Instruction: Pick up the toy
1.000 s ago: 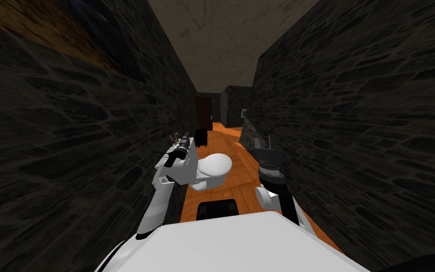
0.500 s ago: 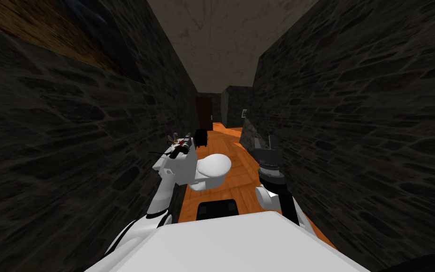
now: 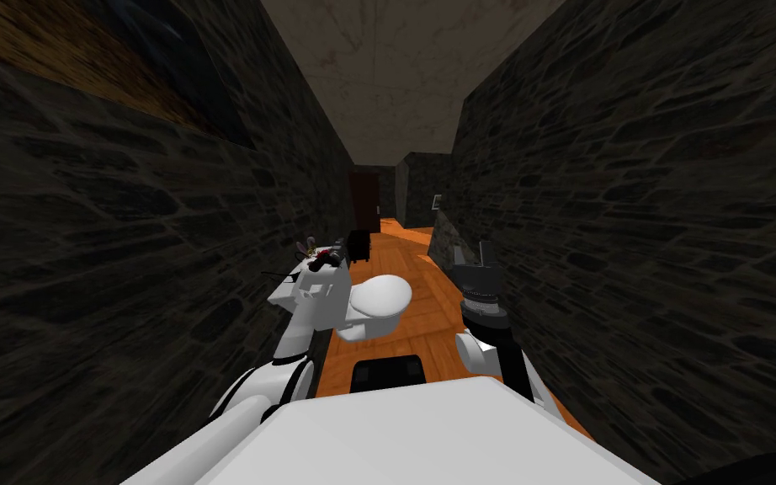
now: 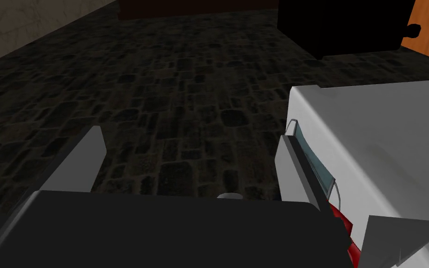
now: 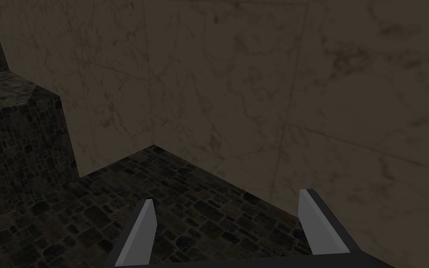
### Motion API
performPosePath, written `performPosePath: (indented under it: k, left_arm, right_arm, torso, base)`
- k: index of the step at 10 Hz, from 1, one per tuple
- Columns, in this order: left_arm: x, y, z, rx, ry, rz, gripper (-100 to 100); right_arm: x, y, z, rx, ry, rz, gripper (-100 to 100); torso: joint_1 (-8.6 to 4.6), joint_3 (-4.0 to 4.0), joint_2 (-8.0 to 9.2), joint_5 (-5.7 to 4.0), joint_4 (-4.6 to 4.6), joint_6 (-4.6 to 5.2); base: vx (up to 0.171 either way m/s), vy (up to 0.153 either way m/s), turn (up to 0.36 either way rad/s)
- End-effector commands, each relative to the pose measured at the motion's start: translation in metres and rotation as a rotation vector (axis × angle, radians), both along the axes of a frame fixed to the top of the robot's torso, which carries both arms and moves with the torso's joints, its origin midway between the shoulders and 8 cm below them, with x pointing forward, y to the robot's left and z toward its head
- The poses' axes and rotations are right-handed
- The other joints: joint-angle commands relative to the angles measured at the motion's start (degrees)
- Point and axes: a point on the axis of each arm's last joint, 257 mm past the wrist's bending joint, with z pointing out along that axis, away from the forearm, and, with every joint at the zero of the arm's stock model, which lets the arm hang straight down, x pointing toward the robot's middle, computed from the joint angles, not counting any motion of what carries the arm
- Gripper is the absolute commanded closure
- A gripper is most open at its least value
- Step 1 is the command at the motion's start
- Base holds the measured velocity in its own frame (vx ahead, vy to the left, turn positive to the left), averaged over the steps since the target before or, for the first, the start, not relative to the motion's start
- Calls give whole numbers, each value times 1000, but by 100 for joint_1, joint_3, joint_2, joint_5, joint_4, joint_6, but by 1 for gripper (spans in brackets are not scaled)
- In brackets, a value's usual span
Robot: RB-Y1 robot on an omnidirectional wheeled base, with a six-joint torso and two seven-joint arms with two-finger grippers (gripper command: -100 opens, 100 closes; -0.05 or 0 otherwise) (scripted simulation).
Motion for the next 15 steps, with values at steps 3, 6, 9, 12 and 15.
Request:
performPosePath:
  k: [3, 6, 9, 12, 15]
  left_arm:
    - [16, 4, -28, -38, 126, 13, -100]
    - [24, 5, -41, -63, 201, 22, -100]
    - [37, 6, -46, -116, 291, 35, -100]
    - [38, 7, -72, -146, 406, 51, -100]
    - [43, 6, -75, -204, 495, 66, -100]
  right_arm:
    - [0, 0, 0, 0, 0, 0, 0]
    - [0, 0, 0, 0, 0, 0, 0]
    - [0, 0, 0, 0, 0, 0, 0]
    - [0, 0, 0, 0, 0, 0, 0]
    - [0, 0, 0, 0, 0, 0, 0]
  torso:
    - [-5, -3, -6, -1, -1, 0]
    - [2, 0, -1, 0, 0, 0]
    - [-1, -4, -6, 0, -2, 1]
    - [5, -6, -10, 1, -2, -1]
    - [6, -5, -6, 2, -3, 0]
  base:
    - [33, -44, 40]
    - [22, -27, 26]
    - [45, -41, 59]
    - [43, -24, 58]
    - [45, -24, 64]
